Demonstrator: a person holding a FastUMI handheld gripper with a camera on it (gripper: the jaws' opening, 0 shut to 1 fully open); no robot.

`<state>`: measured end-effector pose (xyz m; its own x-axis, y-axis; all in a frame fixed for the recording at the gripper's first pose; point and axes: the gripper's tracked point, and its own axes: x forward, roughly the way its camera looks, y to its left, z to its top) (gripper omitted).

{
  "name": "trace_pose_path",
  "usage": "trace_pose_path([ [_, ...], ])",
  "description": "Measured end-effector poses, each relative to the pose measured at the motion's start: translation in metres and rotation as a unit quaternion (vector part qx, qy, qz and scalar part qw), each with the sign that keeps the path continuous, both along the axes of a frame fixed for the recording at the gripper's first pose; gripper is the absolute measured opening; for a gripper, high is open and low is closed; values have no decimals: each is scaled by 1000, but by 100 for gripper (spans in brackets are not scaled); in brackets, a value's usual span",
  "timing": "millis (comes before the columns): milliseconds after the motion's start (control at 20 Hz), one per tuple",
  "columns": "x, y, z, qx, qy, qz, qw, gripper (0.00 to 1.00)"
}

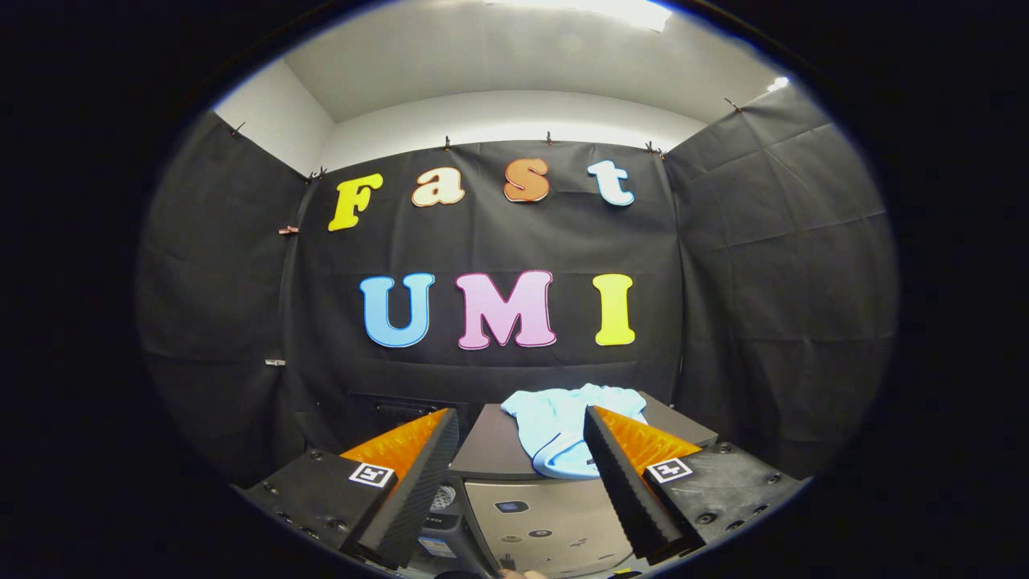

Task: Put the clothes into the washing machine and then close the washing machine lid.

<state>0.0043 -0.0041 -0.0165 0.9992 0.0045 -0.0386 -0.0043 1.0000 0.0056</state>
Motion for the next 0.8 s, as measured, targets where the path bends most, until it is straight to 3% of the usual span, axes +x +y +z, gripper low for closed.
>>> trace_pose_path([
  [800,12,-14,0,-11,-2,-16,1000,98],
])
